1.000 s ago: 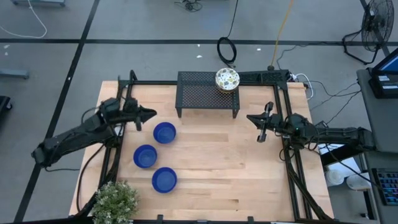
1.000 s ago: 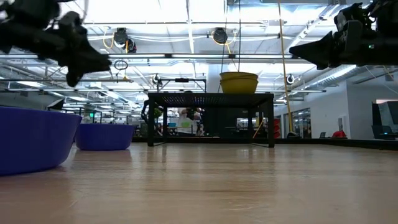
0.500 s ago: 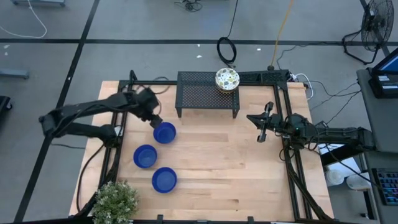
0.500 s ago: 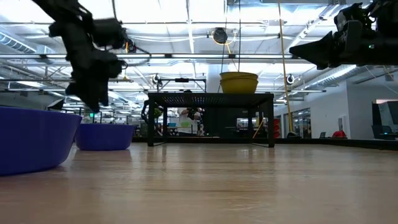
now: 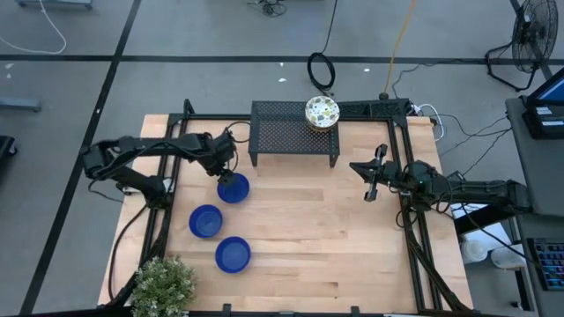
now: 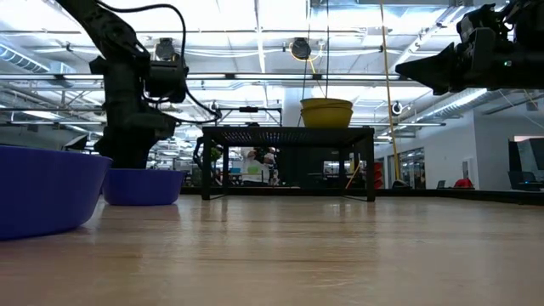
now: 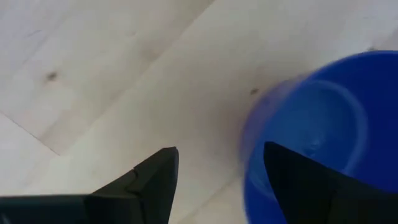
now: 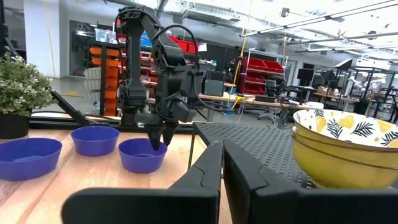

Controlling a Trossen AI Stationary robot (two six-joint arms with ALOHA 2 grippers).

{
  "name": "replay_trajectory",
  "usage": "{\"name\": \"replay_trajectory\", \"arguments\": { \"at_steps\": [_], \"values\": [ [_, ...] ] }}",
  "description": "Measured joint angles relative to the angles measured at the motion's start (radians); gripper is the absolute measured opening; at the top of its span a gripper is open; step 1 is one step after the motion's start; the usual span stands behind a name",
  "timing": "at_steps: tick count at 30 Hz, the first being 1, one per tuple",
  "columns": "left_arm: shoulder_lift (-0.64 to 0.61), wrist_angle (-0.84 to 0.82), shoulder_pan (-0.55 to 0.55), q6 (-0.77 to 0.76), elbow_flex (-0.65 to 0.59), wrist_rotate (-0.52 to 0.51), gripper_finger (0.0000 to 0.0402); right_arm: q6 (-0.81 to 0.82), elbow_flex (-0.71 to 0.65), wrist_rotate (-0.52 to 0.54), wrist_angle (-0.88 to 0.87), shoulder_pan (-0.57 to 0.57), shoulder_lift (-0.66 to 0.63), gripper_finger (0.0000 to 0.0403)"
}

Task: Pick & Place Mini bowls
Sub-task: Put the top blue bowl on the shelf

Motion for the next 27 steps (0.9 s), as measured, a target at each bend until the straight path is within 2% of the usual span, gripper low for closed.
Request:
{"name": "replay_trajectory", "arguments": {
  "at_steps": [5, 10, 18, 24, 27],
  "values": [
    [0.01, 0.007, 0.0, 0.052, 0.0, -0.049, 0.0241, 0.0, 0.0, 0.0, 0.0, 0.0, 0.0, 0.0002],
    [0.01, 0.041, 0.0, 0.237, 0.0, -0.102, 0.0241, 0.0, 0.0, 0.0, 0.0, 0.0, 0.0, 0.0002],
    [0.01, 0.15, 0.0, 0.497, 0.0, -0.102, 0.0241, 0.0, 0.0, 0.0, 0.0, 0.0, 0.0, 0.0002],
    [0.01, 0.171, 0.0, 0.548, 0.0, -0.1, 0.0241, 0.0, 0.0, 0.0, 0.0, 0.0, 0.0, 0.0002],
    [0.01, 0.17, 0.0, 0.551, 0.0, -0.066, 0.0241, 0.0, 0.0, 0.0, 0.0, 0.0, 0.0, 0.0002]
  ]
}}
